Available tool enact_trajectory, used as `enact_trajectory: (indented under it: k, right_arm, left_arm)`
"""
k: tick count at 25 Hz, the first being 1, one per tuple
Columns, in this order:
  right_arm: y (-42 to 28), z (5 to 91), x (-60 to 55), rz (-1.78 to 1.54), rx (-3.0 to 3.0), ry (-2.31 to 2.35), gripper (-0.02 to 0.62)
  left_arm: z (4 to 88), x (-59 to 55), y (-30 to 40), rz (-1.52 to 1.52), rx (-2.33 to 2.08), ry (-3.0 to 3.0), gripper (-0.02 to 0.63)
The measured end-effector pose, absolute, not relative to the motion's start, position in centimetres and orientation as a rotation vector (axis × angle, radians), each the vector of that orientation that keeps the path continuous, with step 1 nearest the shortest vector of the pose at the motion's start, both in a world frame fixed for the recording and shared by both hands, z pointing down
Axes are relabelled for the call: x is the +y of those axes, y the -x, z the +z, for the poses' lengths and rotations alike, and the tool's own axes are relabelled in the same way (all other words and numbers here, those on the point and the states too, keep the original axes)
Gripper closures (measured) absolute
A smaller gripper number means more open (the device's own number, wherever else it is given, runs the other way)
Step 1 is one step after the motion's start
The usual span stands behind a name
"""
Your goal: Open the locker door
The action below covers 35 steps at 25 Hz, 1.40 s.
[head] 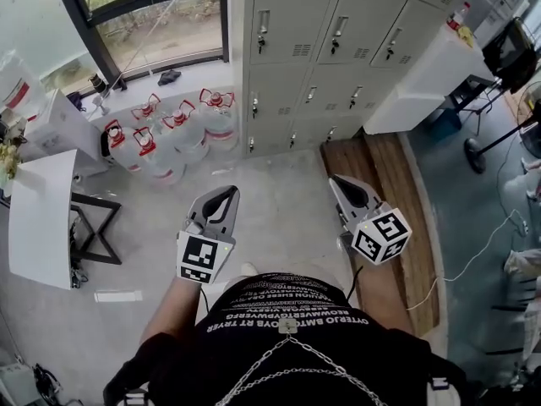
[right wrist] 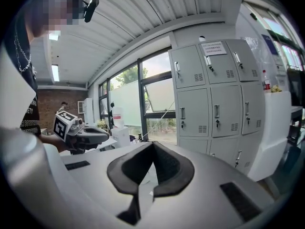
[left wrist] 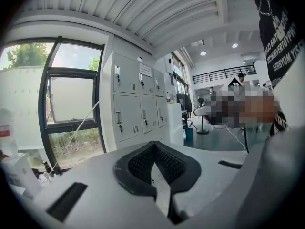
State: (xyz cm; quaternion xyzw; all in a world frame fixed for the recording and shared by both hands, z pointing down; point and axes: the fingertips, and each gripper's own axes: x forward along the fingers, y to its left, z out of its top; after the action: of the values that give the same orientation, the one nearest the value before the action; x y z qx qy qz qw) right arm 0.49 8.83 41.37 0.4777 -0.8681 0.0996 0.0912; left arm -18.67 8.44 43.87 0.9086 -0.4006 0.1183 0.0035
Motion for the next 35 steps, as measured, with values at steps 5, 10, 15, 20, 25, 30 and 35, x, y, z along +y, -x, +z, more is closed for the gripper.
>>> enact_trajectory:
  k: [5, 10, 15, 20, 25, 30, 35]
  right_arm:
    - [-2.3, 41.9, 7.7, 0.299, -2.55, -1.473, 0.6]
    - [-3.0, 43.1, 4.9, 0.329, -2.588, -1.428, 0.6]
    - [-4.1, 43.7, 0.4, 0.36, -2.64, -1.354, 0.6]
    - [-5.3, 44.5, -5.1, 0.384, -2.68, -1.269, 0.6]
    - [-6.7, 45.1, -10.1, 0.39, -2.714, -1.193, 0.6]
    - [-8.6, 44.9, -13.7, 0.388, -2.746, -1.152, 0.6]
    - [-11.2, 44.6, -16.8, 0.374, -2.767, -1.117, 0.6]
  left_arm:
    - [43.5, 6.4, 17.5, 0.339, -1.279, -2.846, 0.607]
    - [43.2, 3.9, 16.0, 0.367, -1.306, -2.842, 0.606]
    - [42.6, 0.4, 14.8, 0.384, -1.378, -2.796, 0.606]
    - [42.4, -4.3, 13.1, 0.414, -1.428, -2.767, 0.606]
    - [42.3, -9.1, 10.2, 0.413, -1.465, -2.754, 0.607]
    - [42.0, -12.6, 7.3, 0.417, -1.485, -2.746, 0.606]
    - [41.0, -15.6, 5.0, 0.377, -1.535, -2.723, 0.606]
